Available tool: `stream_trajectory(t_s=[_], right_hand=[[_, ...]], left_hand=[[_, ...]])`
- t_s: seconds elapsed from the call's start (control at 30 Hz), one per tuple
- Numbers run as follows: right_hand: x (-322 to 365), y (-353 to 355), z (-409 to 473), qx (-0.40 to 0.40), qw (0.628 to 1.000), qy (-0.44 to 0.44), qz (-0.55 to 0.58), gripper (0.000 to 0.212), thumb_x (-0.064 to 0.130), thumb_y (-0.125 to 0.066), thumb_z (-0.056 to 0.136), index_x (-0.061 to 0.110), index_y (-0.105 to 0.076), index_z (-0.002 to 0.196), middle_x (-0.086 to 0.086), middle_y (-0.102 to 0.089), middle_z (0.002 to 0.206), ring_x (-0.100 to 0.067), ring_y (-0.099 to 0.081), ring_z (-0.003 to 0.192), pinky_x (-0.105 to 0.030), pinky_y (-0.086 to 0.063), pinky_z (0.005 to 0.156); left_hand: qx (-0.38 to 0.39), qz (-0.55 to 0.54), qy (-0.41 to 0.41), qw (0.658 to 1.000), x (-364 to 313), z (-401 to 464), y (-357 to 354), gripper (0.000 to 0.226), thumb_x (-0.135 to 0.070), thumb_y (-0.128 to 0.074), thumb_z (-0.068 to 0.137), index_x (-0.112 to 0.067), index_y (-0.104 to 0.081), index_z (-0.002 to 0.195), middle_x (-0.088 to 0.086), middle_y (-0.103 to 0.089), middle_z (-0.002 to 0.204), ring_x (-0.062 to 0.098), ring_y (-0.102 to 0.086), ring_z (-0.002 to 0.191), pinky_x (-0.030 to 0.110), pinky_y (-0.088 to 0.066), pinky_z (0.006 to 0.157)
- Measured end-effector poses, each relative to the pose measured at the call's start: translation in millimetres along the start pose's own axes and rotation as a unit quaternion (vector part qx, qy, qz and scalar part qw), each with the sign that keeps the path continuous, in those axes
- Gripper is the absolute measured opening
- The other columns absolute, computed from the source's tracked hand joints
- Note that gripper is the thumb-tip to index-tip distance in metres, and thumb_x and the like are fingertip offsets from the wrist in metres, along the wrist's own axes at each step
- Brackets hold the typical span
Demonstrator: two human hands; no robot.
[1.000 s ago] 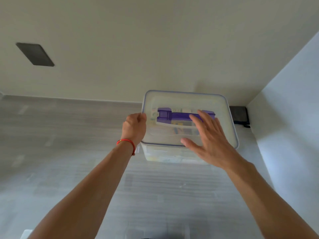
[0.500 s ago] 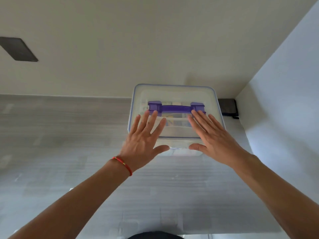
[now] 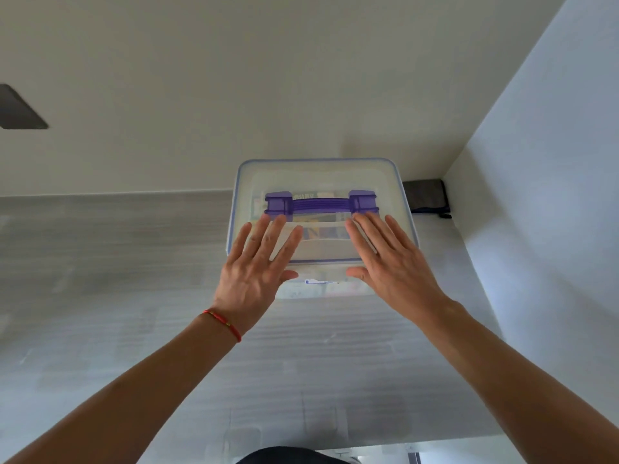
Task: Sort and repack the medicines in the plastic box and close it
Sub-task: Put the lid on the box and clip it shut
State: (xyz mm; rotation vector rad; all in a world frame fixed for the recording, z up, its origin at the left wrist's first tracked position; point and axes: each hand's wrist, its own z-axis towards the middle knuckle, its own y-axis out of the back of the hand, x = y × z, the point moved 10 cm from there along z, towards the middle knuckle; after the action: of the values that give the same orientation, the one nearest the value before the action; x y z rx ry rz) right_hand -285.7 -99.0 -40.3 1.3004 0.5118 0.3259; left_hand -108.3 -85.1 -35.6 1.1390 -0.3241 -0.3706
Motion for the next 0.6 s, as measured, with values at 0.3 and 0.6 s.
stream_trajectory(t_s=[0.3,0.6], right_hand=[[-21.0,-8.7,-7.4,0.031,0.994,-0.076,0.076,0.081,0.068,-0.047,0.093,0.033,-0.022,0.162,0.003,-0.023,0.17,-0.022,-0.022,0.157,-0.07,-0.027,0.113],[-39.5,22.6,-2.9,-0.006,0.937,-0.108,0.332,0.062,0.063,-0.048,0.097,0.035,-0.044,0.152,0.009,-0.037,0.162,-0.008,-0.024,0.154,-0.055,-0.002,0.127]], left_hand=[[0.091,-0.113,0.116,0.983,30.0,-5.4,-9.8,0.074,-0.057,-0.062,0.086,-0.045,-0.031,0.151,0.015,-0.011,0.166,0.046,0.001,0.151,0.063,-0.035,0.111],[0.091,-0.191,0.167,0.963,25.1,33.6,48.7,0.066,-0.061,-0.06,0.084,-0.038,-0.047,0.144,0.011,-0.035,0.157,0.031,-0.022,0.15,0.052,-0.028,0.119]])
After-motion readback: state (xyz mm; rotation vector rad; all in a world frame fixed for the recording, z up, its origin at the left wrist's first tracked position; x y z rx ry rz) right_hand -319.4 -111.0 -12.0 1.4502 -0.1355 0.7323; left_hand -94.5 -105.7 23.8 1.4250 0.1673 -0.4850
